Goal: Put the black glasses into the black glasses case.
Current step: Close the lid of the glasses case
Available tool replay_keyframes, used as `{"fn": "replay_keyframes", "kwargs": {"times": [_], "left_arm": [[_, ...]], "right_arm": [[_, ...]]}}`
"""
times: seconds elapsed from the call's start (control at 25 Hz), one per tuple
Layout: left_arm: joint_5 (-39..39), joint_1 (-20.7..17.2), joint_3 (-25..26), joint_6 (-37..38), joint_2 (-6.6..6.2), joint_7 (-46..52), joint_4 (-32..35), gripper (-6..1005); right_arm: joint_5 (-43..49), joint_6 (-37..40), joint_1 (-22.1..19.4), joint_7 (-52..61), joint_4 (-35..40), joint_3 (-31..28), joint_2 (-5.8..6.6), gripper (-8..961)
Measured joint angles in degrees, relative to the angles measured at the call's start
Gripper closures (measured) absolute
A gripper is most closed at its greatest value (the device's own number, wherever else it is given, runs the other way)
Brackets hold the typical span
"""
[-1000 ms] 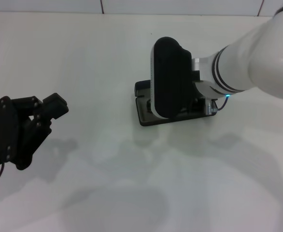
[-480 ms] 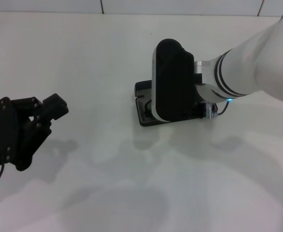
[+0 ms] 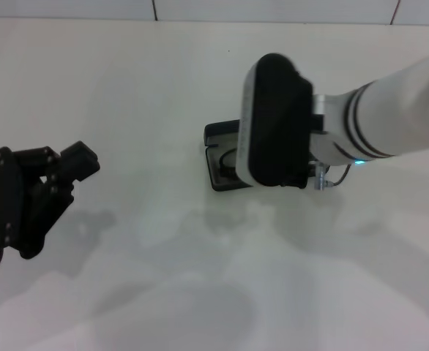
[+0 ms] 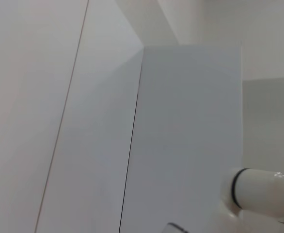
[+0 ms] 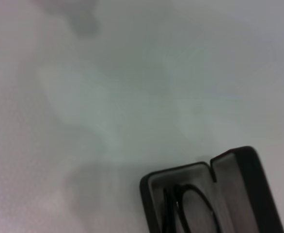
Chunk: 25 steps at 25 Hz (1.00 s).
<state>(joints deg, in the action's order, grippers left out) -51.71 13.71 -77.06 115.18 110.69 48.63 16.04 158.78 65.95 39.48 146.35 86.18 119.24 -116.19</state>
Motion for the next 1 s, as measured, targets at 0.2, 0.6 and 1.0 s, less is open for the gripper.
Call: {"fn": "replay_keyframes", "kwargs": {"times": [0.2, 0.6, 1.0], "left_arm": [[0.08, 1.35, 1.23, -0.04, -0.24, 1.78, 0.89, 924], [-1.50, 8.33, 3.64, -8.49, -1.75, 11.32, 7.83, 920], [-18.13, 20.74, 3.67, -30.65, 0.99, 26.68, 20.19, 916]], "right_arm": [[-0.97, 2.66, -9.61, -1.14, 9.56, -3.51, 0.33, 800], [-44.31, 13.55, -28.48, -23.39, 15.30, -33.89, 0.70, 800], [-67.11, 42.05, -31.42, -44.15, -13.57, -73.82, 0.77, 799]]}}
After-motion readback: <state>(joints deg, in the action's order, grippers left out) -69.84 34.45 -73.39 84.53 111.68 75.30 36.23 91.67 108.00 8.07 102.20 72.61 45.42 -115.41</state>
